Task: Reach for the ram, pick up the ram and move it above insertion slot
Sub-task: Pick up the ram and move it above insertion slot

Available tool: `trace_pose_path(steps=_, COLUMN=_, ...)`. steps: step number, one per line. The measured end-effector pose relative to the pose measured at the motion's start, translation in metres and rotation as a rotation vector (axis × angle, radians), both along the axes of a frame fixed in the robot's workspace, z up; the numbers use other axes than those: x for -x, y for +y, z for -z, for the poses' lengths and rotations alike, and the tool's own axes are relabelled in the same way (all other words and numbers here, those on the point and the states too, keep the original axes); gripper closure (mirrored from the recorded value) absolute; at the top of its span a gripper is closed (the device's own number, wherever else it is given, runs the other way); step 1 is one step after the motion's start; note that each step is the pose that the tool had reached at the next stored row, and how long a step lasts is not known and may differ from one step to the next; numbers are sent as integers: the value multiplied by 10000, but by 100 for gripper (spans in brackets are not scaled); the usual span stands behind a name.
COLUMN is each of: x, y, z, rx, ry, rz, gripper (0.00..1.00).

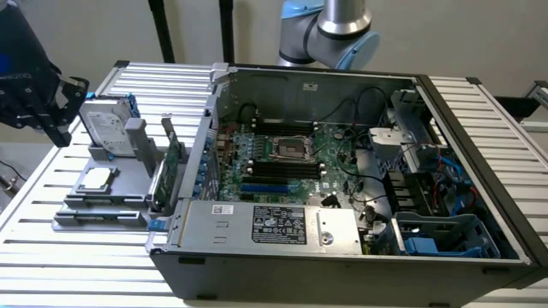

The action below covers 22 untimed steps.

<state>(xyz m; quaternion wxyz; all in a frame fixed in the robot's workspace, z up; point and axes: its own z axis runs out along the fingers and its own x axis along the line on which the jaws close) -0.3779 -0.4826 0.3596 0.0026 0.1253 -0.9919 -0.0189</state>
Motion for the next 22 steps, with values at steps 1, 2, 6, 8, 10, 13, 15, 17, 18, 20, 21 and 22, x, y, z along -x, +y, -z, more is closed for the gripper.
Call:
trace_pose_path(steps=1, x=0, y=0, z=0, rx=0, ry=0, rz=-163, gripper=89)
trace_pose_path(steps=2, x=0, y=0, z=1, rx=0, ry=0, rz=-360, gripper=89)
trace_pose_path(steps=6, x=0, y=0, z=2, rx=0, ry=0, rz=-1084, gripper=89)
trace_pose_path(steps=8, x=0, y=0, z=2, rx=1, ry=0, rz=-1444, gripper=89)
trace_pose_path(steps=10, x=0, y=0, z=3, rx=0, ry=0, rz=-1804, gripper=89)
trace_pose_path(steps=13, x=0, y=0, z=3, rx=1, ry=1, rz=-2359, gripper=89)
trace_pose_path(steps=15, x=0, y=0, z=4, rx=1, ry=1, rz=-2719, gripper=89)
trace_pose_path(steps=17, x=0, y=0, z=5, rx=0, ry=0, rz=-3085, gripper=89)
trace_pose_path(steps=18, x=0, y=0, z=5, rx=0, ry=0, rz=-3264, gripper=89)
trace_pose_path(steps=20, x=0, y=0, z=6, rx=0, ry=0, rz=-3629, gripper=89)
trace_pose_path(steps=21, x=0, y=0, z=6, rx=0, ry=0, rz=-3809, gripper=89)
trace_pose_path(steps=22, x=0, y=0, z=6, rx=1, ry=1, rz=-3989, gripper=89)
